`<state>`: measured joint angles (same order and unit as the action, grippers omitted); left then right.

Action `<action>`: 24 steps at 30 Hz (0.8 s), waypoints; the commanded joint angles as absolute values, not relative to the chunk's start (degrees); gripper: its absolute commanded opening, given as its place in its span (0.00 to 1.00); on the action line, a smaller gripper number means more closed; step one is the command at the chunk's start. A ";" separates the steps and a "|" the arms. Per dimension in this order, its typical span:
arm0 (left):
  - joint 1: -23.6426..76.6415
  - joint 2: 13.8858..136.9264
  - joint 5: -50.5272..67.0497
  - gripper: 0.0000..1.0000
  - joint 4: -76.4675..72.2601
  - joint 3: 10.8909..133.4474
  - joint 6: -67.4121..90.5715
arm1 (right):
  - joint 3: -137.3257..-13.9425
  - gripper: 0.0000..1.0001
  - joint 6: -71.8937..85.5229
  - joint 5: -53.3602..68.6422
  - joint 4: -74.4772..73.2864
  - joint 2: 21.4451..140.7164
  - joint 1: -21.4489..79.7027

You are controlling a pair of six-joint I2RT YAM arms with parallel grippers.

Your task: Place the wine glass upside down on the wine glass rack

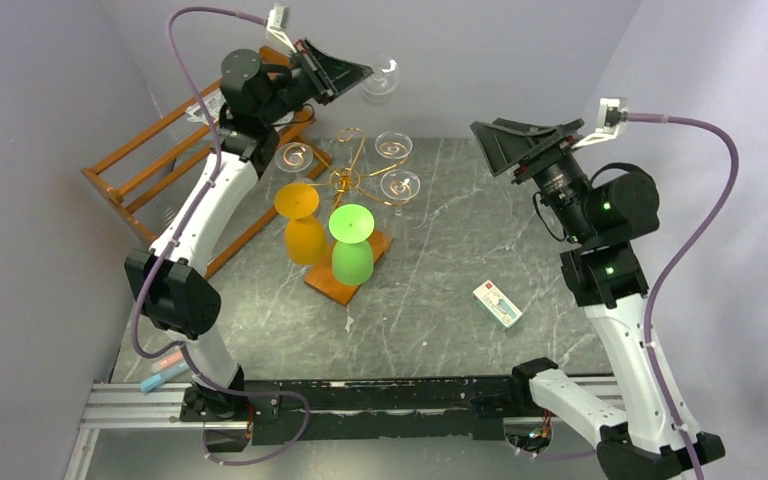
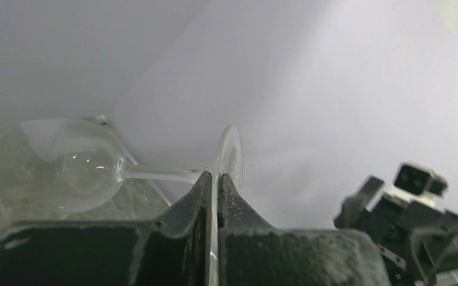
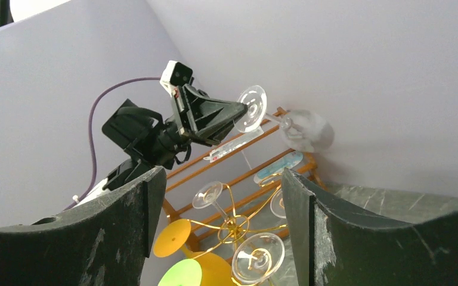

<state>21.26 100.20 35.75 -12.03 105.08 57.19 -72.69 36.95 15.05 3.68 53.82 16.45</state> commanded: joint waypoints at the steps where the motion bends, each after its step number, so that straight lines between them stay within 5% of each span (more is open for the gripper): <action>1: 17.23 98.49 29.93 0.05 -10.82 104.54 59.95 | -70.00 0.74 35.02 13.46 1.31 51.44 16.35; 17: 12.74 89.15 20.61 0.05 -9.83 88.90 71.45 | -69.38 0.68 35.18 7.34 -7.27 48.41 16.35; 24: 12.79 86.02 14.59 0.05 5.11 91.54 71.69 | -69.52 0.68 34.84 4.49 -7.07 47.55 16.39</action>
<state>12.69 89.19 19.79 -4.12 88.36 70.98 -69.82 35.66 6.61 -6.85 48.27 16.45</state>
